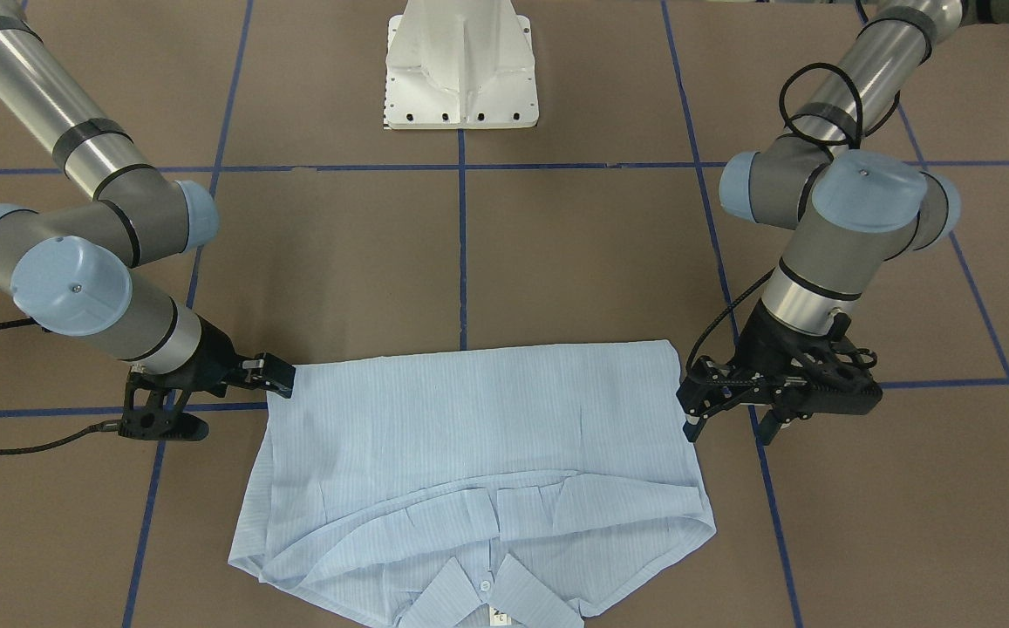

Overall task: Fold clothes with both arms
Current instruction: 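Move the right gripper down to the folded shirt's side edge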

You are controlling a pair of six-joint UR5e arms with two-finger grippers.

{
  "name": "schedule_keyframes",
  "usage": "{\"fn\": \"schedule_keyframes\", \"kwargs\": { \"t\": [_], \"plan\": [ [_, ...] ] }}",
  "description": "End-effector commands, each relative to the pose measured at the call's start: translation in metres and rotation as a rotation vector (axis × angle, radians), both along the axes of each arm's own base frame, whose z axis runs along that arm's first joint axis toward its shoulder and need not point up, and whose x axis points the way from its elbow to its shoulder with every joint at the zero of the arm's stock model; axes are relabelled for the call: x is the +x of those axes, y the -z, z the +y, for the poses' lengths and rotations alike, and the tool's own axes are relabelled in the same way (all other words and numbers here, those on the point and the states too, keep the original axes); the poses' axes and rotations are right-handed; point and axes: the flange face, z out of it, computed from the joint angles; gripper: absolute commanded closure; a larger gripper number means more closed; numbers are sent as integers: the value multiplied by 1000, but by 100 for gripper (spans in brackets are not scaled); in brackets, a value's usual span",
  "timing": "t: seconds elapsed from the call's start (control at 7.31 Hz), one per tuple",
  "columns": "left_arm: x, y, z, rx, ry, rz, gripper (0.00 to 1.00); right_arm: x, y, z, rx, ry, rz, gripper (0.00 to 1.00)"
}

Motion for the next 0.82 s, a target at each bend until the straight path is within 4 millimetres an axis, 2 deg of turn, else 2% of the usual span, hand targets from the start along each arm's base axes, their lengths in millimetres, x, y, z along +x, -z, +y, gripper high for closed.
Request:
{"fn": "schedule_keyframes", "kwargs": {
  "t": [0.0, 0.14, 0.27, 0.55, 0.68],
  "plan": [
    [-1, 1, 1, 0, 1, 1, 1, -14, -5, 14, -7, 29, 3, 9],
    [-1, 1, 1, 1, 1, 2, 1, -14, -2, 15, -6, 33, -4, 23],
    [-1, 1, 1, 1, 1, 2, 1, -14, -1, 15, -3, 35, -7, 56],
    [-1, -1, 1, -3, 1, 0, 2, -14, -3, 15, -4, 31, -3, 81],
    [-1, -1, 1, -3, 1, 0, 2, -14, -5, 15, -6, 28, 3, 100]
  ]
}}
